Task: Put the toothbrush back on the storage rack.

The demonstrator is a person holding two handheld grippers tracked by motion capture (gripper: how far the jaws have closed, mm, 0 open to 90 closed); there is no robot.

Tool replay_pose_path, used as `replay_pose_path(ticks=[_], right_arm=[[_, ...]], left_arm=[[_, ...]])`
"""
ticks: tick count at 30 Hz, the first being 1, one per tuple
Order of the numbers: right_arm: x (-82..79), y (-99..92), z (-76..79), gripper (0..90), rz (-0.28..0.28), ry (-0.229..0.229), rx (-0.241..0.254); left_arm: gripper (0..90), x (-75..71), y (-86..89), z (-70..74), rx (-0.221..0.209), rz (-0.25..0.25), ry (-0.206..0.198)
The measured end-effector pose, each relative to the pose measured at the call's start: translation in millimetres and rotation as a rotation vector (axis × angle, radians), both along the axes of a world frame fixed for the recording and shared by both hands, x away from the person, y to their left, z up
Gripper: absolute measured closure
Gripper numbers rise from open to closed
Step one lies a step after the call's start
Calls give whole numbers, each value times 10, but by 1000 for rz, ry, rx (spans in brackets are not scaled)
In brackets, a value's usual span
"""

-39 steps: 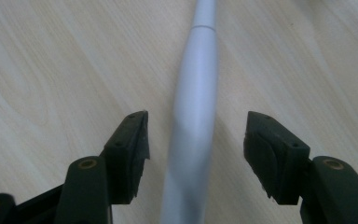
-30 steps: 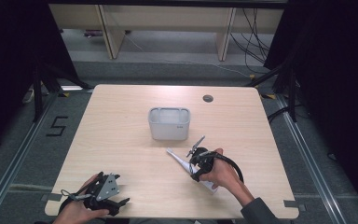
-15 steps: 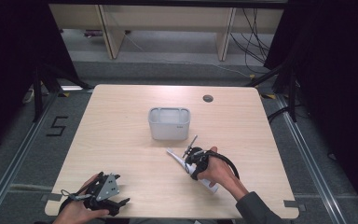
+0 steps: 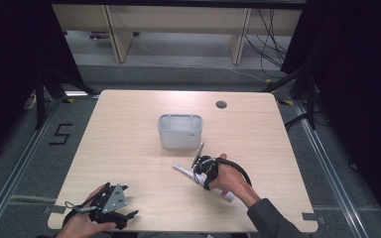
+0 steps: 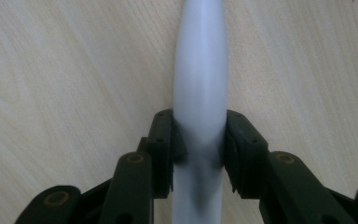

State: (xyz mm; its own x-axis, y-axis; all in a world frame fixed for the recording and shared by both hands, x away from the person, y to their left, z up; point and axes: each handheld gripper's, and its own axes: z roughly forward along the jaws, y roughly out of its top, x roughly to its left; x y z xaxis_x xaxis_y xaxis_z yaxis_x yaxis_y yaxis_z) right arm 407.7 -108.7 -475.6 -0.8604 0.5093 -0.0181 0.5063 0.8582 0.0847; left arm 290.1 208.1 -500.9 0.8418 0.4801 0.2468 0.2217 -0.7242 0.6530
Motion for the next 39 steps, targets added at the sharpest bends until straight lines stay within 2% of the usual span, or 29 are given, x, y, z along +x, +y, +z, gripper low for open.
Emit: replay_pose_path(ticks=[2,9,11,12,13,16,17,22,23,24,25,27,28,29,32,33,34,38,39], right_arm=[[3,6,-2,660,6,2,2],[6,61,4,662,14,5,-45],[6,73,-1,662,14,9,-43],[21,69,-3,663,34,4,-41],[6,80,1,663,7,12,-49],[20,89,3,664,20,13,-67],[16,102,0,664,3,25,-53],[36,118,5,665,5,47,-65],[37,115,5,665,7,47,-63],[37,114,4,665,5,46,-63],[49,109,1,666,20,44,-59],[38,111,3,666,2,47,-60],[36,108,4,666,2,44,-58],[35,100,4,666,5,42,-53],[26,83,4,666,9,48,-46],[26,70,5,667,8,33,-52],[25,61,5,667,12,31,-47],[-6,25,30,667,5,30,-26],[-11,8,50,667,5,25,-17]], left_arm=[[164,2,1,-7,2,1,2],[164,0,0,-2,4,0,2],[164,-1,-2,-1,1,-2,1],[164,-1,-2,-3,1,-4,2],[164,-2,0,-2,5,-3,4],[164,1,-1,1,0,-3,-1],[164,-4,-1,7,4,-3,1],[164,-1,0,6,-2,-5,-2],[164,4,9,26,13,-20,26],[164,-1,1,5,6,-2,-4],[164,4,3,3,4,-6,3],[164,1,2,4,-1,-2,-3],[164,2,4,12,9,-8,-5],[164,-4,-2,7,-3,-6,-2],[164,2,3,3,2,0,-1],[164,6,7,11,12,-3,-4],[164,1,-1,4,-4,-3,-2],[164,8,5,4,11,-4,-3],[164,1,0,7,2,-2,0]])
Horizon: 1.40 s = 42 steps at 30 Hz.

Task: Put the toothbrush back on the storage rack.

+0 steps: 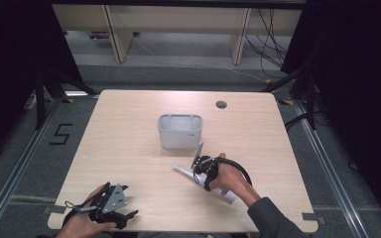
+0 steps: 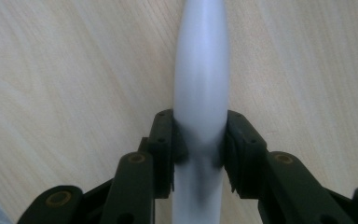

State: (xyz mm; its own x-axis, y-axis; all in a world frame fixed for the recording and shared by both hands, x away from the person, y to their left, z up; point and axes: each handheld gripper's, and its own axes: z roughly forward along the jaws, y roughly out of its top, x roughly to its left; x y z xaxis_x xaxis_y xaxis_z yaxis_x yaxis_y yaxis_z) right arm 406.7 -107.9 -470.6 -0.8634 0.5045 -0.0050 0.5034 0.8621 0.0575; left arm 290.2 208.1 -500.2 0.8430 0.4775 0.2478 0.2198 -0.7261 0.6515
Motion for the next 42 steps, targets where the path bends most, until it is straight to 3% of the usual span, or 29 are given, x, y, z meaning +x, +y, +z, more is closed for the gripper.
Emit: replay_pose_path(ticks=[2,4,6,7,10,14,16,17,20,21,23,24,25,32,34,35,38,39,41,42], right_arm=[[-16,-30,23,667,-2,8,42],[-35,-44,76,668,-1,-7,28],[-34,-93,101,667,20,-52,51],[-62,-103,126,668,-3,-46,65],[-114,-142,215,668,-6,-43,88],[-148,-200,333,668,-1,-70,117],[-165,-233,397,667,-10,-83,155],[-172,-242,422,668,-18,-95,165],[-197,-273,523,668,-28,-129,209],[-185,-283,554,668,-6,-146,222],[-182,-306,625,668,6,-162,256],[-184,-316,668,668,-3,-177,275],[-186,-321,697,668,-14,-181,289],[-104,-395,851,668,-15,-252,403],[-82,-422,883,668,-51,-259,434],[-66,-432,893,668,-61,-264,451],[15,-491,919,668,-74,-307,508],[29,-506,925,668,-88,-307,531],[82,-553,936,668,-88,-341,557],[97,-571,946,668,-122,-337,571]], left_arm=[[164,-4,-1,0,0,-1,1],[164,2,1,-8,-3,2,0],[164,6,2,-4,-5,3,-3],[164,5,4,4,3,-3,-3],[164,9,6,-3,11,-3,-1],[164,1,-4,-8,-5,0,1],[164,14,14,7,33,-14,4],[164,8,-1,-10,-3,6,0],[164,3,4,1,13,-7,5],[164,13,14,9,37,-18,4],[164,15,13,10,34,-16,3],[164,7,0,-3,5,-1,0],[164,3,2,2,11,-4,2],[164,1,-3,-9,2,0,2],[164,19,19,11,43,-18,3],[164,8,-1,-10,-3,5,0],[164,4,-2,-12,1,-1,2],[164,16,13,3,36,-14,1],[164,15,13,6,33,-15,5],[164,12,13,9,33,-17,4]])
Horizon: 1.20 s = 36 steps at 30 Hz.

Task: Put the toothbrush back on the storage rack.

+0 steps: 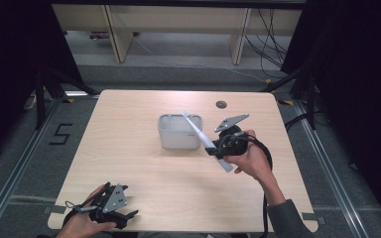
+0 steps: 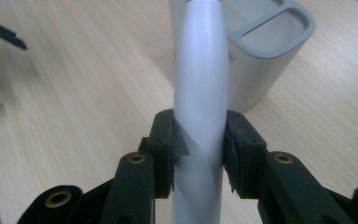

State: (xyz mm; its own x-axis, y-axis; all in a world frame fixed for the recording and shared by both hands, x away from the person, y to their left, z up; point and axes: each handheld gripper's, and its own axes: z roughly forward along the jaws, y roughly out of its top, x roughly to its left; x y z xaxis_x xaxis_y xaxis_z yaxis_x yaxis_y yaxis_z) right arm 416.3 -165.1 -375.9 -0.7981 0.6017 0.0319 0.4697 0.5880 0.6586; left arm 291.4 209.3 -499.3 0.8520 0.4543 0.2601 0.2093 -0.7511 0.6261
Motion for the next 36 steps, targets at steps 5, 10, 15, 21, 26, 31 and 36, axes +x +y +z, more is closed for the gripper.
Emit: replay_pose_path(ticks=[5,10,15,21,26,31,36], right_arm=[[132,-97,0,668,-65,-42,71],[234,-154,49,668,-98,-75,135],[355,-175,103,668,-127,-130,228],[481,-108,95,668,-178,-167,287],[575,-53,103,668,-182,-206,334],[648,21,133,668,-198,-217,367],[728,98,163,668,-195,-248,371]], left_arm=[[164,1,0,0,4,-1,1],[164,-13,-22,-22,-22,29,-12],[164,-5,-10,-5,9,15,-10],[164,-6,-7,-4,-16,10,-2],[164,-8,-16,-21,-36,17,-1],[164,-7,-16,-23,-35,17,-1],[164,-7,-16,-23,-34,15,-1]])
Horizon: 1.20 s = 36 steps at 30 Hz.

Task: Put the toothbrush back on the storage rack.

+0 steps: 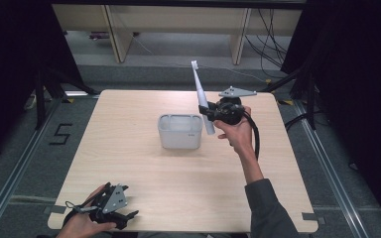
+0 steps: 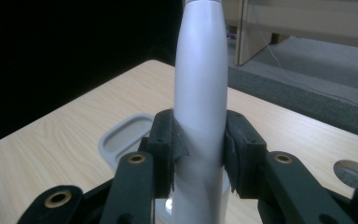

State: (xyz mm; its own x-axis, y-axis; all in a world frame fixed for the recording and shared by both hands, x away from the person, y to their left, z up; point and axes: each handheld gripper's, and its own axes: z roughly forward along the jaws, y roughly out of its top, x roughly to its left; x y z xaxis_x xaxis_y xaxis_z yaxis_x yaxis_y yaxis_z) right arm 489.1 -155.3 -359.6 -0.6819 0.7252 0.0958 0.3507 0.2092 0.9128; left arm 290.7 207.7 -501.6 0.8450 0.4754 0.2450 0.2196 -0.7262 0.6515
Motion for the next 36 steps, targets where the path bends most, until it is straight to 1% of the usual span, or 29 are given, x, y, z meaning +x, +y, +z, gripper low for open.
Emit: replay_pose_path(ticks=[1,2,4,5,8,9,10,11,13,14,15,16,17,20,21,22,23,25,26,27,28,29,30,31,32,33,34,35,36], right_arm=[[5,16,1,668,-5,14,9],[26,39,-4,668,-7,20,21],[64,68,-19,668,-13,9,16],[70,83,-25,668,-18,16,20],[123,141,-50,668,-21,8,34],[138,146,-54,668,-18,0,31],[139,163,-55,668,-30,9,41],[161,176,-58,668,-29,-11,38],[186,211,-66,668,-28,-1,57],[191,223,-67,668,-34,-3,53],[208,229,-69,668,-26,-11,49],[216,248,-75,668,-32,-5,50],[236,256,-84,668,-32,-17,49],[268,288,-115,668,-45,2,73],[297,290,-134,668,-47,-18,63],[304,290,-140,668,-51,-15,55],[308,300,-153,668,-51,3,72],[330,309,-181,668,-61,9,78],[338,318,-189,668,-61,7,81],[352,323,-197,668,-58,15,84],[358,330,-207,668,-68,5,83],[366,324,-206,668,-73,-2,71],[375,328,-216,668,-74,-2,82],[377,334,-223,668,-78,15,92],[391,334,-238,668,-79,10,89],[397,332,-243,668,-83,13,96],[406,328,-250,668,-84,3,93],[414,337,-264,667,-78,6,104],[422,338,-274,667,-83,9,94]], left_arm=[[164,4,5,7,11,-4,-1],[164,0,1,4,1,-3,1],[164,1,1,6,8,-5,-3],[164,-4,-2,2,1,-2,2],[164,-3,-2,1,-2,-2,1],[164,-2,2,8,10,-4,-1],[164,0,3,9,12,-5,-2],[164,-3,-1,3,0,-2,2],[164,-1,1,5,7,-4,0],[164,-2,1,5,7,-5,0],[164,-1,2,4,8,-5,0],[164,-2,0,2,3,-4,1],[164,-5,-1,3,0,-2,2],[164,-5,-1,0,-2,-3,2],[164,-6,-1,1,-1,-1,4],[164,-3,-1,-1,-2,-2,4],[164,-5,-1,1,-1,-2,4],[164,-3,1,5,9,-7,1],[164,3,14,20,39,-23,1],[164,-3,4,6,15,-14,6],[164,-4,-1,1,8,-7,5],[164,-4,-1,1,9,-7,3],[164,-6,-1,4,8,-11,5],[164,-7,-1,4,9,-11,4],[164,-7,0,4,9,-11,4],[164,0,6,9,22,-12,0],[164,0,6,8,18,-11,0],[164,-7,1,8,10,-13,5],[164,-8,1,9,13,-14,5]])
